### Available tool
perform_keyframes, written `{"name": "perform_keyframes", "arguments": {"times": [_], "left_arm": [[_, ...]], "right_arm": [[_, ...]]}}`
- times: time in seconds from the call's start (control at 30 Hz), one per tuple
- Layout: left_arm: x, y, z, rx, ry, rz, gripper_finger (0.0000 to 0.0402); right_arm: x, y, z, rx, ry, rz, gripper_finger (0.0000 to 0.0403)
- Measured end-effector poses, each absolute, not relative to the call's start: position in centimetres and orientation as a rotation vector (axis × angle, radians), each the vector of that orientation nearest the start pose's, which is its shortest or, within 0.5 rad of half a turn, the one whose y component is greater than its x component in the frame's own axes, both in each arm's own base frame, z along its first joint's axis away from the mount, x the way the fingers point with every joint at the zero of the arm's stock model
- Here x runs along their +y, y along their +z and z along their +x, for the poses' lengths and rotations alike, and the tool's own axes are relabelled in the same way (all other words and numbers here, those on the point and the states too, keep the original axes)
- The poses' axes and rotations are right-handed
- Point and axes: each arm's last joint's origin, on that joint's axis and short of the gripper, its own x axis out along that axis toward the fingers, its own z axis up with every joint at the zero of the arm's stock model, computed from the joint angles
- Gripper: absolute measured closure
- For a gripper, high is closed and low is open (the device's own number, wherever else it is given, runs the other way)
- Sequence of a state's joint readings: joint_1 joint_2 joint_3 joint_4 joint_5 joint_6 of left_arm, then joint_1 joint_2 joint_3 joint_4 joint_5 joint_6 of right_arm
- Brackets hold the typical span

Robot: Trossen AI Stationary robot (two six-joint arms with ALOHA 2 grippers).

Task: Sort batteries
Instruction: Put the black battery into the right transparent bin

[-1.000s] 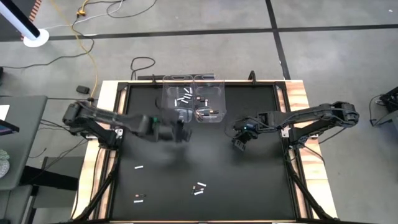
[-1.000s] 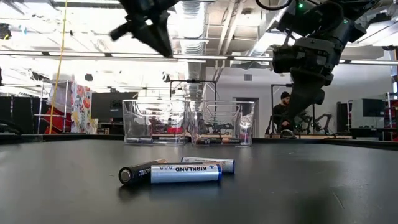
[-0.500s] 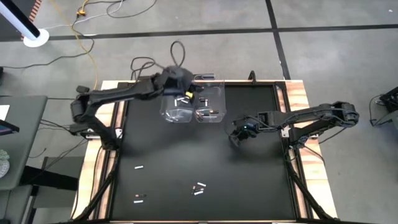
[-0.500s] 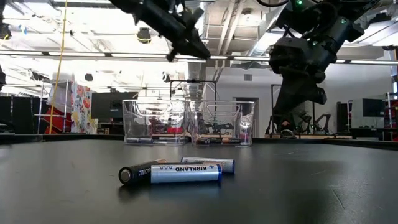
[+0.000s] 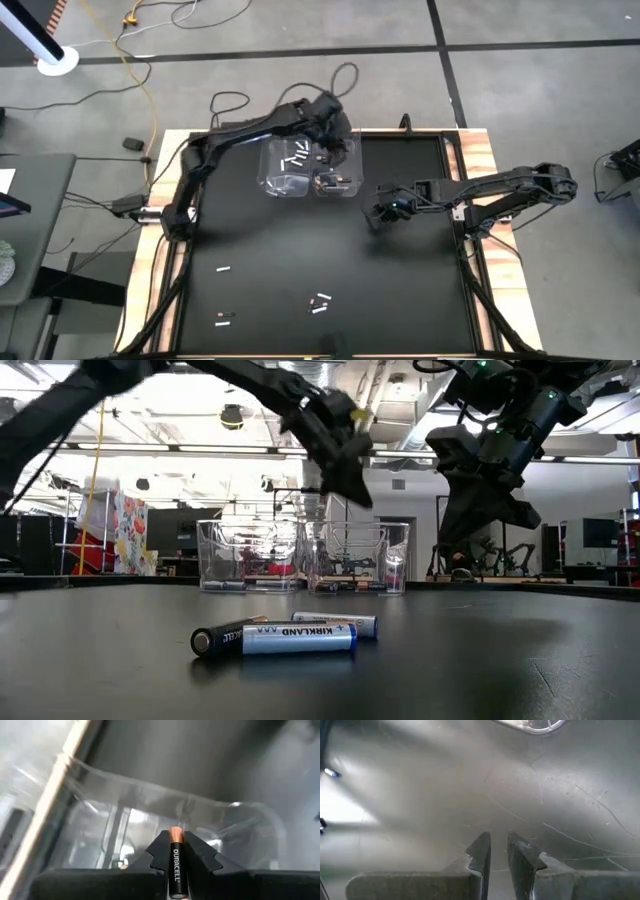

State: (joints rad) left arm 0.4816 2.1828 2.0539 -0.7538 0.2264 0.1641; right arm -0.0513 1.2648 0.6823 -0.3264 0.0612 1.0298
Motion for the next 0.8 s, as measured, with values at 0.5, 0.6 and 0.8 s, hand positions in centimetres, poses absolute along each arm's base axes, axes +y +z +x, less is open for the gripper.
{"name": "perform_keyframes", "arguments": {"times": [0.5, 0.6, 0.8], "left_arm": [[23.9, 19.2, 46.0, 1.112, 0.219, -0.168, 0.0366], [24.0, 18.6, 45.8, 1.161, 0.245, -0.161, 0.0343], [23.8, 18.6, 45.7, 1.177, 0.265, -0.160, 0.0322]], "right_arm": [[-1.5, 19.4, 23.7, 0.747, -0.603, 0.978, 0.0321], [-1.5, 19.4, 23.7, 0.744, -0.609, 0.975, 0.0321], [-1.5, 19.4, 23.7, 0.736, -0.619, 0.969, 0.0321]]}}
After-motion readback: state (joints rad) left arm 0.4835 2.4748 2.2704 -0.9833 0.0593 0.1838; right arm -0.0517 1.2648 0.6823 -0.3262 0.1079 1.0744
